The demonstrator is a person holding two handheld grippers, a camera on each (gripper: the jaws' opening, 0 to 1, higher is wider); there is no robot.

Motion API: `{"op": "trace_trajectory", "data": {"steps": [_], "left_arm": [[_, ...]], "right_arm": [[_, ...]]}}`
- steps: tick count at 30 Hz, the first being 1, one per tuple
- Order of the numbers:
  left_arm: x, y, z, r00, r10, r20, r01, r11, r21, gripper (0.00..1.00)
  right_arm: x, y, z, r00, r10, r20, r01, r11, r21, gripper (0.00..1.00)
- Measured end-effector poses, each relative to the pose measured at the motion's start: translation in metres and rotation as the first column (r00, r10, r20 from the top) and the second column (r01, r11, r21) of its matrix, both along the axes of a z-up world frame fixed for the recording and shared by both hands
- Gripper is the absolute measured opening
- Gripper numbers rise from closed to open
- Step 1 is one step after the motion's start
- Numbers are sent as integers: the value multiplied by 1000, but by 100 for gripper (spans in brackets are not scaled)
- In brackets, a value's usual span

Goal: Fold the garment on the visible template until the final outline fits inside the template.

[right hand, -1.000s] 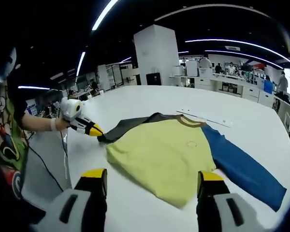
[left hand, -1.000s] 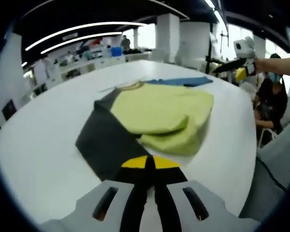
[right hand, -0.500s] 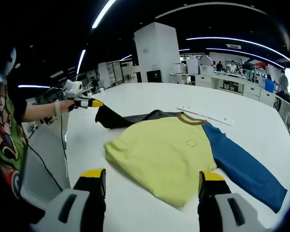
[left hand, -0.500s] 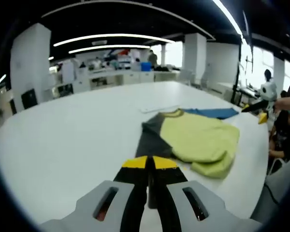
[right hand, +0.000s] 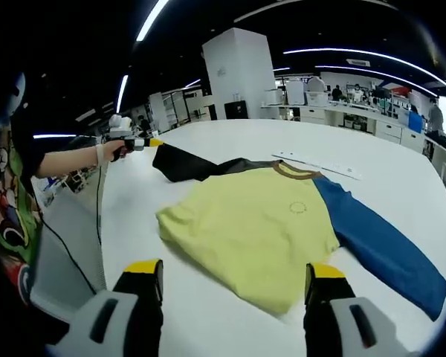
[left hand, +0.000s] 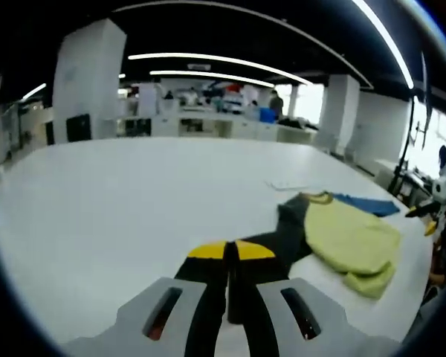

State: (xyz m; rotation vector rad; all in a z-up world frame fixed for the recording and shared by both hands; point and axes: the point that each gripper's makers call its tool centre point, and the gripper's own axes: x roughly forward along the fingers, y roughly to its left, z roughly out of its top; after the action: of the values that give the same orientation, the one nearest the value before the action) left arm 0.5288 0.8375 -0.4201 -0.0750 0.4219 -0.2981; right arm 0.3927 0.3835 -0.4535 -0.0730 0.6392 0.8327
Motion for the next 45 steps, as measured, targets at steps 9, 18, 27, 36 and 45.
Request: {"op": "trace_trajectory", "data": {"steps": [9, 18, 27, 36, 45], "left_arm": [[30, 33, -15, 997, 67, -35, -67, 998, 5, 0], [56, 70, -40, 988, 138, -76, -136, 990, 31, 0], [66, 82, -66, 978, 164, -130, -159, 986, 45, 0], [67, 103, -96, 961, 190, -202, -171, 979, 107, 0], [70, 104, -108, 955, 189, -230, -167, 980, 111, 0]], "right_arm": [[11, 0, 2, 1000, -2, 12, 2, 1000, 7, 80], [24, -4, -3, 1000, 0, 21, 0, 1000, -4, 85], [25, -2, -15, 1000, 12, -5, -12, 1000, -14, 84], [27, -3, -15, 1000, 10, -7, -10, 1000, -7, 83], [25, -14, -13, 1000, -15, -7, 15, 1000, -17, 83]]}}
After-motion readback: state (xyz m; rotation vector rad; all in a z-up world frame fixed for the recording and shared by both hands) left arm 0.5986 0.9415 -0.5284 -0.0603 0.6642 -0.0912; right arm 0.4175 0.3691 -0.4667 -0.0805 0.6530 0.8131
